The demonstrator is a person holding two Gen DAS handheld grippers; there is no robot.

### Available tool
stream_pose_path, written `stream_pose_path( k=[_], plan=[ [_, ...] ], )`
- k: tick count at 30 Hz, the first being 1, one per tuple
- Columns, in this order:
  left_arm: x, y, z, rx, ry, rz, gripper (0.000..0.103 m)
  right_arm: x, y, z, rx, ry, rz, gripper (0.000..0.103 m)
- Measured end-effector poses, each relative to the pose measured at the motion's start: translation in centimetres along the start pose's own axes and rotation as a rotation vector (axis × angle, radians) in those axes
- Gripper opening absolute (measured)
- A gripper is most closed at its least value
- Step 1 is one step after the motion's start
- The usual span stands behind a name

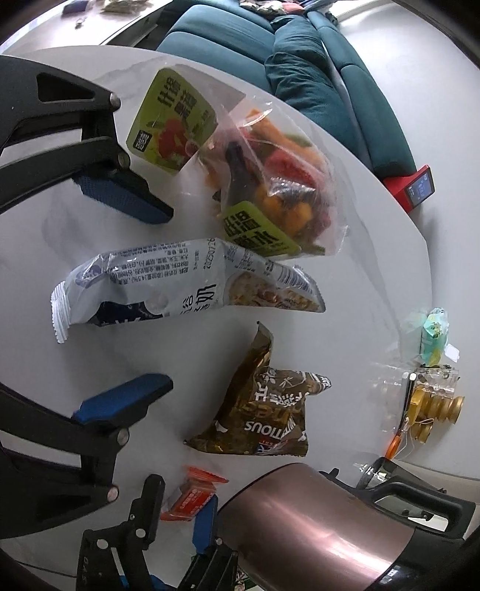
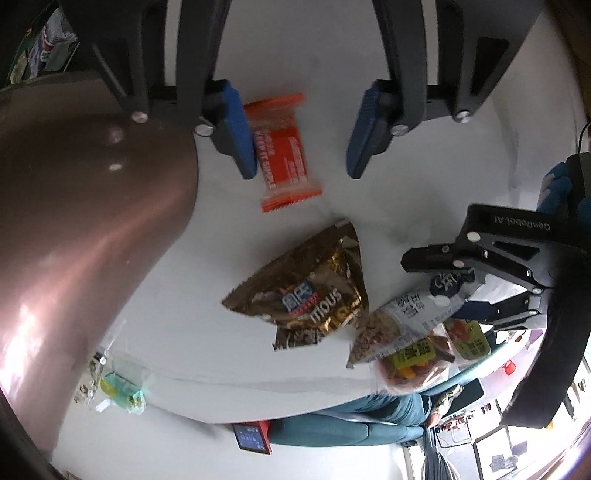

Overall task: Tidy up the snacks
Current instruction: 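Grasp the white wafer bar with the left tool while the right grasps the orange candy bar, then carry the wafer bar and orange candy bar to the green tray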

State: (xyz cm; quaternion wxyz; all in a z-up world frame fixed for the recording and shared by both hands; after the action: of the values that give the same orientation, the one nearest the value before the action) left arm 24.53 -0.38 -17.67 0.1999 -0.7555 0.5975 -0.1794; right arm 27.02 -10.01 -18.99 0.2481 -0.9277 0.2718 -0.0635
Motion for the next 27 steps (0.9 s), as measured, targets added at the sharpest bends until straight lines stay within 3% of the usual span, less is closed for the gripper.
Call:
stream_pose_path(
  k=[5,7,9,11,14,15,27],
  plan=[
    [0.2,-0.1,0.1,0.008,-0.001,0.009,0.072,0.2,-0.1,0.0,0.004,0.006,0.009,0.039],
    [0.2,-0.1,0.1,0.013,-0.003,0.01,0.07,0.3,-0.1,-0.1,0.009,0.013,0.017,0.015],
    [0.2,-0.3,0.1,0.02,-0.009,0.015,0.062,0.3,-0.1,-0.1,0.014,0.016,0.026,0.0],
    [0.3,-0.4,0.1,0.027,-0.014,0.02,0.056,0.2,-0.2,-0.1,0.016,0.023,0.034,0.0],
    [0.3,-0.5,-0.1,0.047,-0.02,0.02,0.033,0.1,0.0,-0.1,0.014,0.029,0.044,0.0],
    [0.2,-0.6,-0.2,0.054,-0.017,0.015,0.03,0.0,0.0,-0.1,0.014,0.031,0.046,0.0],
    [0.3,-0.1,-1.2,0.059,0.03,-0.008,0.027,-0.7,0.1,-0.3,-0.002,0.037,0.077,0.0]
  ],
)
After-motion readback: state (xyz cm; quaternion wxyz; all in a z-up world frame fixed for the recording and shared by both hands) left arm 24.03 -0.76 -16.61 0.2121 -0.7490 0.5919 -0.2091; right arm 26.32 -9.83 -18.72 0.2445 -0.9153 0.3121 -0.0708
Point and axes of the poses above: each gripper's, at about its wrist camera, not at the fingertips, and z roughly the way its jaws point, x to its right, y to its underside, the point moved 8 cm from there along z, roughly the way its jaws point, and after that the axes turned 2 degrees about x, right-handed, at the moved point
